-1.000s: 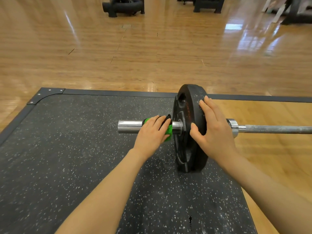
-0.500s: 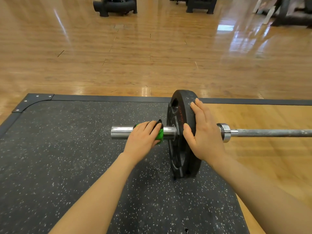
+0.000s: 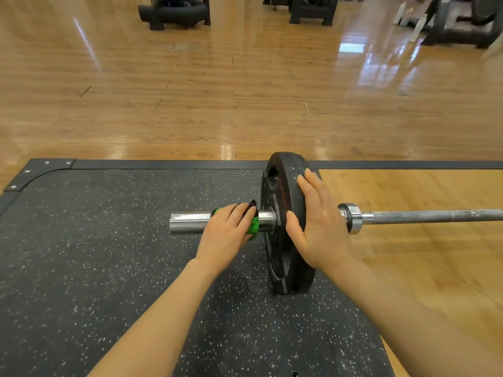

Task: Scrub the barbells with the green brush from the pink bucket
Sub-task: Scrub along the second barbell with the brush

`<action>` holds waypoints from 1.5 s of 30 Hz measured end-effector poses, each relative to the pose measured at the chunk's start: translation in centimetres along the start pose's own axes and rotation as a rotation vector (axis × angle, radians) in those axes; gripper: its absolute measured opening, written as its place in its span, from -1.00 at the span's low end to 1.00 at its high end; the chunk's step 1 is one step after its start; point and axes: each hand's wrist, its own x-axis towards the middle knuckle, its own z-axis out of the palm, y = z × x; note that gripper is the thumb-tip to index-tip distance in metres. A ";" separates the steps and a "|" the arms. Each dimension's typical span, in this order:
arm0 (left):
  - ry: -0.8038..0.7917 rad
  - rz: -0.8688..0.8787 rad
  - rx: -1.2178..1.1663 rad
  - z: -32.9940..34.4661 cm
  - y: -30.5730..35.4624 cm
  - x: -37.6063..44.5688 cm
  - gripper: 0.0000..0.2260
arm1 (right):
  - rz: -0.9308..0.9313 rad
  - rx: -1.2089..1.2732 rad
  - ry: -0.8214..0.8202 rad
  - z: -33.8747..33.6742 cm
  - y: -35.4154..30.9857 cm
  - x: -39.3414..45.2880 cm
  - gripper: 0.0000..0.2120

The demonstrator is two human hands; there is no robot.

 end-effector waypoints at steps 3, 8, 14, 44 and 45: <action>0.000 -0.029 -0.073 -0.9 -0.1 -0.4 -0.45 | 0.000 -0.025 -0.008 0.0 -0.2 -0.3 -0.39; 0.053 -0.229 -0.304 -3.5 1.1 -0.7 -0.50 | 0.006 -0.048 -0.080 -1.2 -0.3 -0.5 -0.36; 0.077 -0.341 -0.430 -8.1 2.3 0.9 -0.52 | 0.258 0.056 -0.015 -4.0 0.2 -1.3 -0.42; 0.066 -0.329 -0.492 -11.2 9.6 6.2 -0.51 | 0.350 -0.078 -0.502 -5.5 8.7 1.0 -0.51; 0.068 -0.336 -0.488 -11.1 9.7 6.1 -0.51 | 0.321 -0.081 -0.526 -5.1 9.4 1.3 -0.48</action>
